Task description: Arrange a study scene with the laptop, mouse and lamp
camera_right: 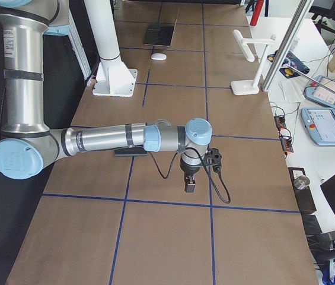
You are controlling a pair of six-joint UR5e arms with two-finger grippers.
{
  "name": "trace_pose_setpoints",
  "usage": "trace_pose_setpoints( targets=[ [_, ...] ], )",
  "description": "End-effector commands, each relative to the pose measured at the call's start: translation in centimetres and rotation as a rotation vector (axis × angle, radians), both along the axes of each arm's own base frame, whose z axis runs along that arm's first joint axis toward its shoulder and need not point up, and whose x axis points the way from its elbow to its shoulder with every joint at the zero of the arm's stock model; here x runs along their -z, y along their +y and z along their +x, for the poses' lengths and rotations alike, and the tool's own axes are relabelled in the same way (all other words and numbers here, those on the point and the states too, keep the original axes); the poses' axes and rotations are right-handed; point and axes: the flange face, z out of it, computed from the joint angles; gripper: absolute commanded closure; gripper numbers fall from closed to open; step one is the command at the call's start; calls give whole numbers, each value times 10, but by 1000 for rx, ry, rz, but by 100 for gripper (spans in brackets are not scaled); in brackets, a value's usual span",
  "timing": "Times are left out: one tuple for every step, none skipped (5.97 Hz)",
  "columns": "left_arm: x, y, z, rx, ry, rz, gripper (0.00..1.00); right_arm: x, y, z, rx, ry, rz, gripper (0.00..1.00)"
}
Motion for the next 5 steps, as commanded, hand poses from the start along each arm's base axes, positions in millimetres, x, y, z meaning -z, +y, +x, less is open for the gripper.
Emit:
trace_pose_setpoints(
  targets=[
    [0, 0, 1, 2, 1, -4, 0, 0, 0, 0, 1, 0, -1, 0],
    [3, -1, 1, 1, 3, 5, 0, -1, 0, 0, 1, 2, -3, 0],
    [18, -1, 0, 1, 1, 32, 0, -1, 0, 0, 1, 1, -1, 0],
    [17, 0, 0, 3, -4, 27, 0, -2, 0, 0, 1, 0, -4, 0],
    [11, 7, 0, 7, -3, 13, 0, 0, -1, 0, 4, 0, 3, 0]
  ],
)
